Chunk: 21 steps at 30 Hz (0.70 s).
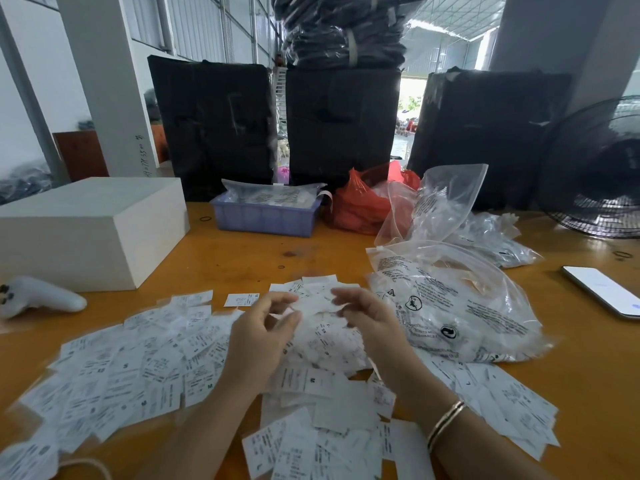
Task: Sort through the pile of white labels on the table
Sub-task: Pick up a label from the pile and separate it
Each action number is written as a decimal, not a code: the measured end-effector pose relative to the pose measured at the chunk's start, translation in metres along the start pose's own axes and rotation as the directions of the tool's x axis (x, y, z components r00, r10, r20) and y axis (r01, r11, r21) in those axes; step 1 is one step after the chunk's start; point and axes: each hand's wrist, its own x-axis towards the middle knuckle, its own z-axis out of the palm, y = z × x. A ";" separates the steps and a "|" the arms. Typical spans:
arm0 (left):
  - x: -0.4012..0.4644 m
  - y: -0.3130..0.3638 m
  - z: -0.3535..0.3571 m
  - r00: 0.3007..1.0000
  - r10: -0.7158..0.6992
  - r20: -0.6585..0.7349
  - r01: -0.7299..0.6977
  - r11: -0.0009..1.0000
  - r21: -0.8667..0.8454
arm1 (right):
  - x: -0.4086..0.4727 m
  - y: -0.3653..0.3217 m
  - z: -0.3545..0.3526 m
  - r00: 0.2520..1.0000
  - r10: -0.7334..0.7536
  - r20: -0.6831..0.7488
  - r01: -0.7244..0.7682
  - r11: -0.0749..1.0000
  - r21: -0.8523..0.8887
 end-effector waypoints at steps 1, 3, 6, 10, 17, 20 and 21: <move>0.002 -0.002 -0.003 0.999 -0.012 -0.053 0.013 0.999 0.029 | 0.003 -0.004 -0.004 0.995 -0.029 -0.093 0.033 0.999 0.039; 0.006 -0.005 -0.010 0.987 -0.032 -0.157 0.047 0.995 0.089 | 0.009 -0.014 -0.017 0.958 -0.089 -0.272 0.110 0.992 0.062; 0.013 -0.011 -0.019 0.965 -0.001 -0.263 0.059 0.975 0.214 | 0.021 -0.025 -0.046 0.858 -0.193 -0.476 0.183 0.981 -0.069; 0.017 -0.019 -0.030 0.959 0.033 -0.281 0.084 0.916 0.392 | 0.043 -0.022 -0.088 0.819 -0.221 -0.530 -0.042 0.897 -0.440; 0.019 -0.024 -0.033 0.946 0.235 -0.223 -0.009 0.709 0.705 | 0.058 -0.003 -0.122 0.940 0.131 -0.315 -0.341 0.346 -0.874; 0.014 -0.020 -0.020 0.926 0.374 0.044 -0.313 0.702 0.640 | 0.056 0.000 -0.116 0.937 0.100 -0.334 -0.348 0.334 -0.876; 0.010 -0.019 -0.015 0.915 0.379 0.137 -0.383 0.715 0.585 | 0.055 0.000 -0.114 0.933 0.074 -0.352 -0.353 0.370 -0.859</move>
